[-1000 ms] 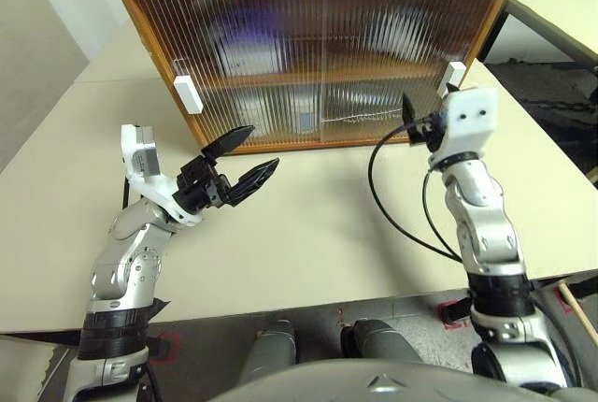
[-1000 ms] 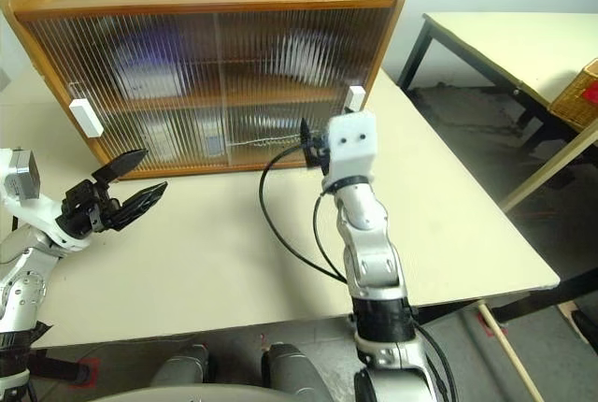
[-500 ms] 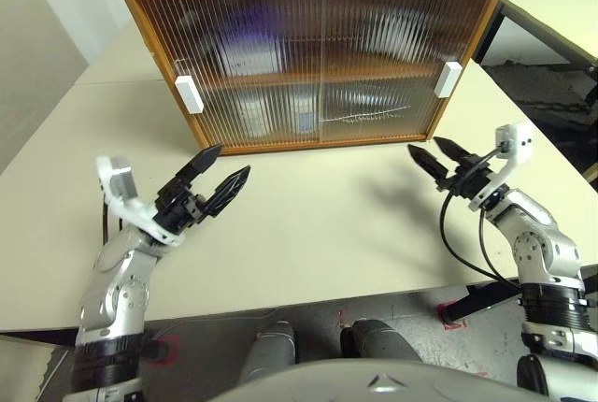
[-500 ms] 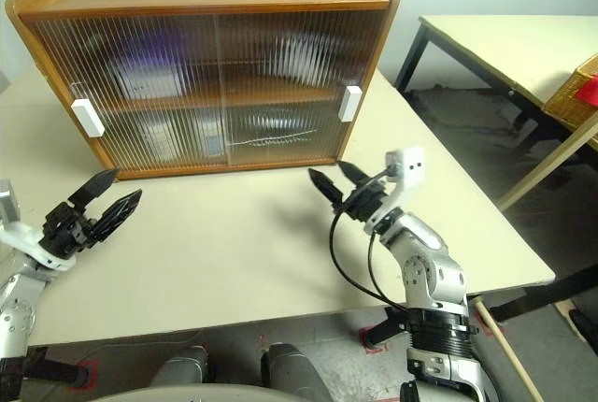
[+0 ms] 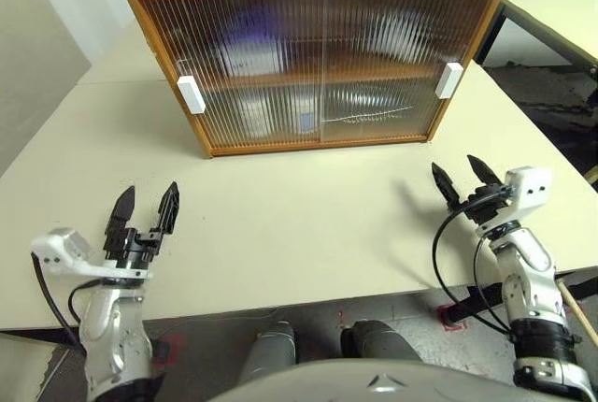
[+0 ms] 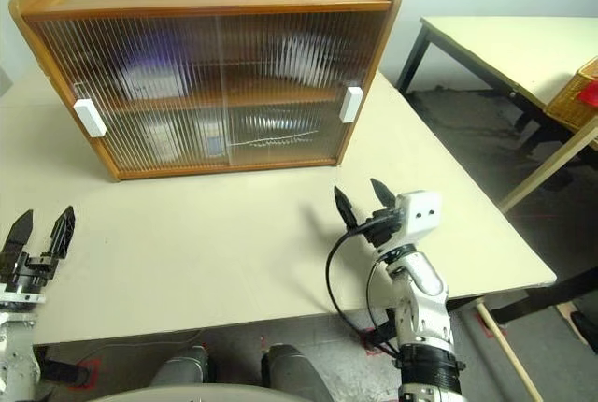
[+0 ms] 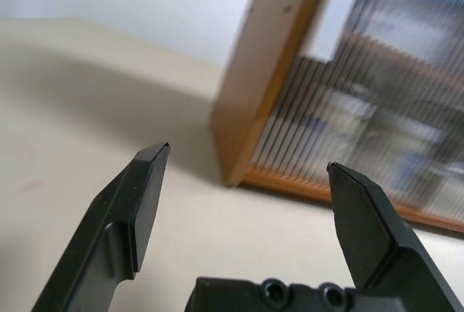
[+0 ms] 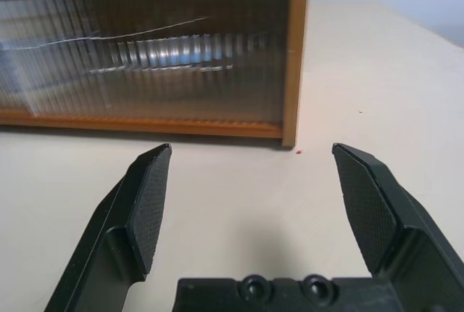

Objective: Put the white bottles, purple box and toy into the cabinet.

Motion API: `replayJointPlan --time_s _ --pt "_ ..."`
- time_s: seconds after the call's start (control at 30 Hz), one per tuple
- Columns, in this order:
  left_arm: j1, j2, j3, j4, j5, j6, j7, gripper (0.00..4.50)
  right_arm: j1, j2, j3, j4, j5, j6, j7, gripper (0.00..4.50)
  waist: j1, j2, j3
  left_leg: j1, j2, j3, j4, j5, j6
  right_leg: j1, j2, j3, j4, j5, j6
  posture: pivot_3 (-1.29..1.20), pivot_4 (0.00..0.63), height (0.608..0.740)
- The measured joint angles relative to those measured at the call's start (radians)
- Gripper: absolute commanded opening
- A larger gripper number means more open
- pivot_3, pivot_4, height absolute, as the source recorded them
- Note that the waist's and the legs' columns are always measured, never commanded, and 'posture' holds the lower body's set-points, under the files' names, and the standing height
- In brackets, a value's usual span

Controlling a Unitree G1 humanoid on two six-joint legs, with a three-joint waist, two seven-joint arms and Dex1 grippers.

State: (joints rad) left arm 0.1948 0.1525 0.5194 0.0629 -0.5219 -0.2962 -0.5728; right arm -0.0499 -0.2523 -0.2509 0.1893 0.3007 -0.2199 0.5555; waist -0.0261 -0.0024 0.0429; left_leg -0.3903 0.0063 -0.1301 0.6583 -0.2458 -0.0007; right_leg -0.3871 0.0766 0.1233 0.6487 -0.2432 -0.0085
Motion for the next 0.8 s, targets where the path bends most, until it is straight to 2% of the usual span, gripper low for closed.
replayJointPlan --time_s 0.17,0.3,0.43,0.8 --pt "0.064 -0.056 -0.055 -0.073 0.106 -0.066 0.088 4.50 0.032 0.026 0.026 -0.069 -0.043 -0.027 -0.074 4.45 0.000 -0.001 0.001 0.005 0.000 0.000 0.000 -0.003 -0.005 0.004 0.000 0.000 0.000 0.000 0.000 0.00 0.050 0.740" --pt "0.122 -0.084 -0.109 -0.130 0.170 -0.082 0.138 4.50 0.051 0.042 0.038 -0.079 -0.067 -0.038 -0.112 4.45 -0.001 -0.001 0.001 0.008 0.000 0.000 -0.001 -0.011 -0.018 0.005 0.000 0.000 -0.001 -0.002 -0.001 -0.01 0.050 0.740" --pt "0.185 -0.088 -0.145 -0.145 0.182 -0.088 0.154 4.50 0.063 0.052 0.039 -0.072 -0.072 -0.060 -0.132 4.45 0.000 -0.001 0.001 0.008 0.000 0.000 -0.001 -0.013 -0.020 0.005 0.000 0.000 -0.001 -0.005 -0.001 -0.01 0.049 0.740" --pt "0.178 -0.054 -0.160 -0.142 0.176 -0.093 0.159 4.50 0.033 0.054 0.038 0.084 -0.074 -0.168 -0.127 4.45 0.000 -0.001 0.001 0.007 0.001 0.000 -0.002 -0.014 -0.013 0.005 0.000 0.001 -0.001 -0.010 -0.002 -0.02 0.062 0.740"
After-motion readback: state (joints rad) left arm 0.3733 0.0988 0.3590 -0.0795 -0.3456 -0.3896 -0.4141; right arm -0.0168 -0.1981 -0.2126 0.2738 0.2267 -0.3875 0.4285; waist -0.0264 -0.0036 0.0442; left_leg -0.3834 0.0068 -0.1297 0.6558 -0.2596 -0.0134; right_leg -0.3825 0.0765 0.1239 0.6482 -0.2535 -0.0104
